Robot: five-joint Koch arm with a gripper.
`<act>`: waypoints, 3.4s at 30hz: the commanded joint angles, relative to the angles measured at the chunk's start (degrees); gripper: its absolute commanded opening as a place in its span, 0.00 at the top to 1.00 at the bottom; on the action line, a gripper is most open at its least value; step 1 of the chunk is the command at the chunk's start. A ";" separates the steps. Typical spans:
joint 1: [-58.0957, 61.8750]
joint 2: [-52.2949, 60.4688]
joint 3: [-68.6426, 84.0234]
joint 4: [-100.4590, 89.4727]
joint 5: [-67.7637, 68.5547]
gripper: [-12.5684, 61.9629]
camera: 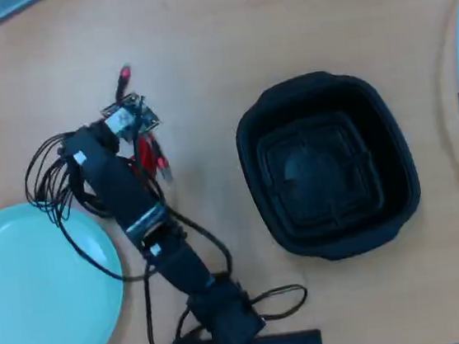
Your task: Put a black charging cable in a black bowl and put a red charging cable in a green bowl
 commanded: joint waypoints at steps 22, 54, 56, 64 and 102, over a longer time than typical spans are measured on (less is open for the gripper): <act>1.23 23.03 -4.13 5.45 -1.67 0.92; 4.48 12.74 -11.51 9.58 -6.94 0.91; 4.57 12.74 -11.51 9.58 -8.00 0.89; 5.36 12.30 -10.72 9.58 -8.79 0.55; 5.45 -10.20 -9.23 8.00 -9.84 0.89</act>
